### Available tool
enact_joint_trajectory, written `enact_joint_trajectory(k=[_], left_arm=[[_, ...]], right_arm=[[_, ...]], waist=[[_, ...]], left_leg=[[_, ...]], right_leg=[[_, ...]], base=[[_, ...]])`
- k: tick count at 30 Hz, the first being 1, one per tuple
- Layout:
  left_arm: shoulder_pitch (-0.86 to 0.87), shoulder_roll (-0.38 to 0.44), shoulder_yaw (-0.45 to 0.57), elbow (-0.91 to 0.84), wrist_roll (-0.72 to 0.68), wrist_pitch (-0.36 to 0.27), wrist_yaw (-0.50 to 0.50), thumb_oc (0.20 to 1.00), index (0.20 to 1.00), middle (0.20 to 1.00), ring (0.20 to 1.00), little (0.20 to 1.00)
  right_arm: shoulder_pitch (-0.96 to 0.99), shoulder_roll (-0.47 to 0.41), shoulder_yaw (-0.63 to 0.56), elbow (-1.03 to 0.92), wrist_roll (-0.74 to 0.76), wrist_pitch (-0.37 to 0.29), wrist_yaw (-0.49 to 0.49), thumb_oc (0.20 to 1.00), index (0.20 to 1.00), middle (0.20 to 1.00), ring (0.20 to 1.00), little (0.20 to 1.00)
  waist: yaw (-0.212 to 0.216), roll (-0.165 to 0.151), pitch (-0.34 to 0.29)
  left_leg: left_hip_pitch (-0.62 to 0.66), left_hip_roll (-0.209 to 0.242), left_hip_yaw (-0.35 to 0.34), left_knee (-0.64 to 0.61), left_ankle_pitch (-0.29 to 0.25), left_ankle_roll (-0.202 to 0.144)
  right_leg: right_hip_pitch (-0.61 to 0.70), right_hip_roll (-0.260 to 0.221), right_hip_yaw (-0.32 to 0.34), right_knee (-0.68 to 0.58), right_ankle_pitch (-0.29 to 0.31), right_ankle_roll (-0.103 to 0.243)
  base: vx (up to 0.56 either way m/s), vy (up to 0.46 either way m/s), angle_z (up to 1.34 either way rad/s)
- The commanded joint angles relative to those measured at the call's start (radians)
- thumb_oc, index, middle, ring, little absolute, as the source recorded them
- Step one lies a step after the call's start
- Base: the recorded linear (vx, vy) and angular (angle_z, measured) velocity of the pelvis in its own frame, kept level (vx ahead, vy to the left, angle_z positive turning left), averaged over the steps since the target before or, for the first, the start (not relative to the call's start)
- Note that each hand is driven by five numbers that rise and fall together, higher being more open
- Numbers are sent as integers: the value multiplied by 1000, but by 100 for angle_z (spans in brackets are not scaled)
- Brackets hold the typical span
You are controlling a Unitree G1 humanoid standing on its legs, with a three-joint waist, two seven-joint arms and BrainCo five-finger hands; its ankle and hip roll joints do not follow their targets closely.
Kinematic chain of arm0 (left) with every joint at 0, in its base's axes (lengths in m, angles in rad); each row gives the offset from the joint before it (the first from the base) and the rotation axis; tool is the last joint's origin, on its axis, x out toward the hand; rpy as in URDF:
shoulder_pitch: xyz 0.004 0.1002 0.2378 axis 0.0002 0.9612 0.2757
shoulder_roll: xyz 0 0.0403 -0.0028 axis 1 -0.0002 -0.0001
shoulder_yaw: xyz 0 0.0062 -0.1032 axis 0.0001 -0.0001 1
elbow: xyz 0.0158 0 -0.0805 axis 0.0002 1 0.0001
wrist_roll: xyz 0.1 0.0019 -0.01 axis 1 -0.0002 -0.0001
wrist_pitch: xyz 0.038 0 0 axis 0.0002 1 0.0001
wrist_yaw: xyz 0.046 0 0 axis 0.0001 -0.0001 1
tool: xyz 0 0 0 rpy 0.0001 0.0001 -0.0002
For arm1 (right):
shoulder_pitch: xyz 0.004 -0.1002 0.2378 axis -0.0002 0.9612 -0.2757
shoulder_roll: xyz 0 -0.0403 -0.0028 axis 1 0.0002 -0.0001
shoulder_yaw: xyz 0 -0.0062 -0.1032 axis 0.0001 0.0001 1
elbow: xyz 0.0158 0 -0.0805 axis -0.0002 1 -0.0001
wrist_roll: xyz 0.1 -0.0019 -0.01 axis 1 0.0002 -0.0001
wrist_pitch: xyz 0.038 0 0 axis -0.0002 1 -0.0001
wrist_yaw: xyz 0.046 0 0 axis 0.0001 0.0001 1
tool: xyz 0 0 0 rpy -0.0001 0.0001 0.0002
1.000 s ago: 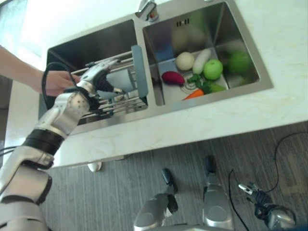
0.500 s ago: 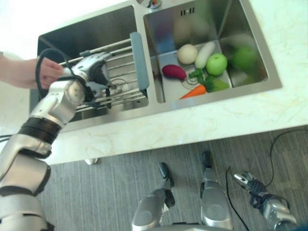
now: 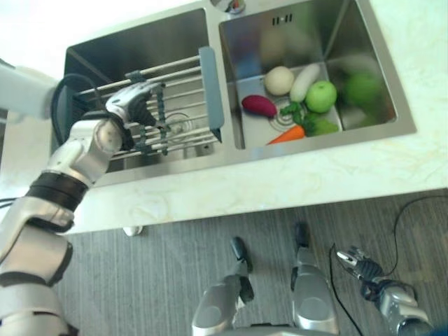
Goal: Place the dishes in the dishwasher.
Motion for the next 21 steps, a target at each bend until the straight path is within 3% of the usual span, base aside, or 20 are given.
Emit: enact_joint_trajectory(k=[1, 7, 9, 11, 12, 13, 21], left_arm=[[-16, 68, 62, 30, 30, -8, 42, 1000, 1000, 1000, 1000, 1000], [57, 78, 156, -76, -55, -17, 184, 1000, 1000, 1000, 1000, 1000], [109, 77, 216, -125, -102, -34, 260, 1000, 1000, 1000, 1000, 1000], [205, 58, 330, -205, -172, -105, 422, 1000, 1000, 1000, 1000, 1000], [339, -1, 468, -311, -149, -219, 533, 1000, 1000, 1000, 1000, 1000], [422, -56, 536, -378, -105, -277, 569, 1000, 1000, 1000, 1000, 1000], [683, -278, 635, -574, 62, -340, 601, 1000, 1000, 1000, 1000, 1000]], right_arm=[[48, 28, -7, 21, 28, -2, -3, 1000, 1000, 1000, 1000, 1000], [98, 53, -42, 66, 0, -11, -7, 1000, 1000, 1000, 1000, 1000], [115, 66, -49, 76, -8, -13, -15, 1000, 1000, 1000, 1000, 1000], [143, 89, -58, 95, -46, -13, -26, 1000, 1000, 1000, 1000, 1000], [171, 122, -61, 118, -74, -20, -40, 1000, 1000, 1000, 1000, 1000], [185, 142, -60, 117, -86, -22, -47, 1000, 1000, 1000, 1000, 1000], [229, 197, -70, 129, -123, -31, -71, 1000, 1000, 1000, 1000, 1000]], waist=[[19, -32, -68], [40, -29, -150], [51, -28, -175], [70, -29, -211], [93, -33, -249], [103, -37, -264], [143, -63, -314]], left_leg=[[-52, -16, -50, 114, -142, -13], [31, -7, -42, 107, -158, -21], [50, -4, -47, 112, -163, -23], [80, 1, -58, 113, -169, -26], [110, 9, -72, 108, -173, -32], [130, 14, -82, 102, -175, -35], [204, 38, -101, 54, -171, -40]], right_leg=[[-65, -59, 5, 157, -123, 91], [57, -54, -35, 123, -150, 83], [91, -50, -45, 116, -161, 78], [138, -43, -57, 105, -177, 67], [184, -30, -68, 91, -195, 54], [210, -23, -76, 85, -206, 46], [286, 1, -108, 74, -232, 31]], base=[[30, -50, 8], [44, -69, 9], [61, -77, 17], [99, -94, 11], [123, -106, 25], [114, -97, 20], [32, -51, 11]])
